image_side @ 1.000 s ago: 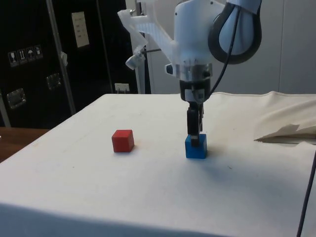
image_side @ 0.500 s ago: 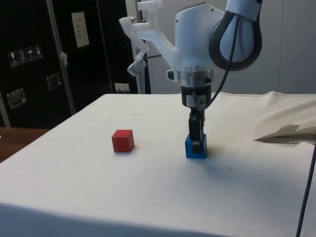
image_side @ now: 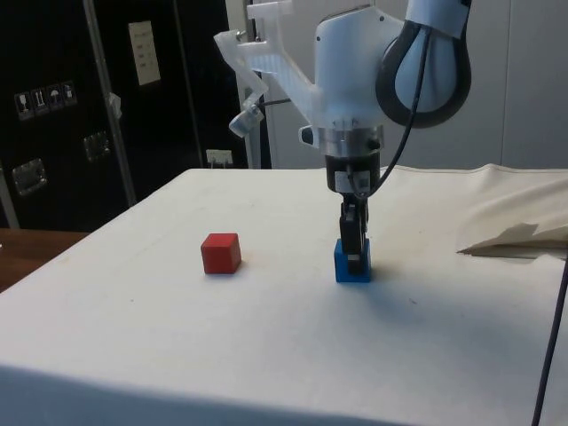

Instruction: Stack the two cubes.

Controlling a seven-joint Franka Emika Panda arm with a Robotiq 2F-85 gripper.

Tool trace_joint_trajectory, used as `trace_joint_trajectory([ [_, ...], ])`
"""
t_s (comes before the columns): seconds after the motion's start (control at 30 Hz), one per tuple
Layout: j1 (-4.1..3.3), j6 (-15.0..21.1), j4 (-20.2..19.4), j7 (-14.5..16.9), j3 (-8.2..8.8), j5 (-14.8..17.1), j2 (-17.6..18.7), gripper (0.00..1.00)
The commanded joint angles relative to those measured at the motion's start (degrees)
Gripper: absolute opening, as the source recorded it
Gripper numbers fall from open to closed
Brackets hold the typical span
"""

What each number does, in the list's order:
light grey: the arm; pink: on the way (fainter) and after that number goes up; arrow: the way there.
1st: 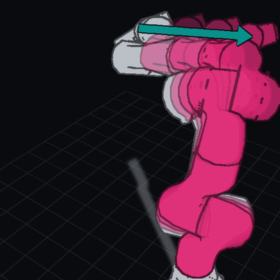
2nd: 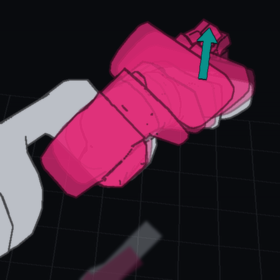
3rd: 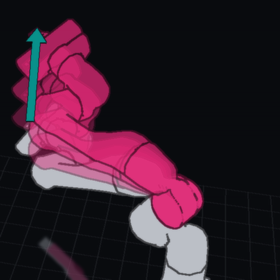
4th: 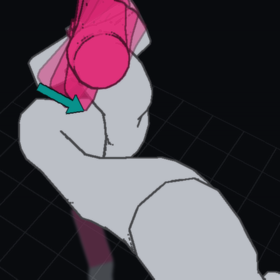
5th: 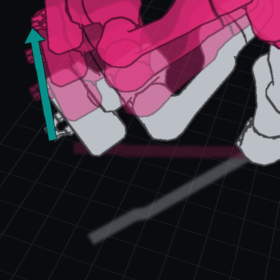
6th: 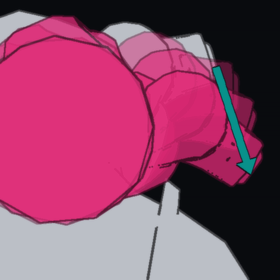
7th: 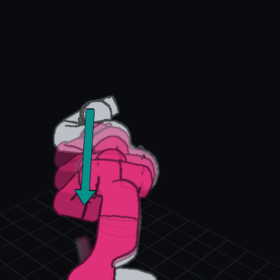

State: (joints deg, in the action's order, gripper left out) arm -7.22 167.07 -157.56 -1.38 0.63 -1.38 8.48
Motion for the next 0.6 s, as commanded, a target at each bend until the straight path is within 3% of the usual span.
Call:
trace_joint_trajectory([
  [0.0, 0.00, 0.0, 0.0, 0.0, 0.00, 0.0, 0.0, 0.02],
  [0.57, 0.23, -1.2, 0.1, 0.0, -0.11, 0.4, -1.9, 0.02],
])
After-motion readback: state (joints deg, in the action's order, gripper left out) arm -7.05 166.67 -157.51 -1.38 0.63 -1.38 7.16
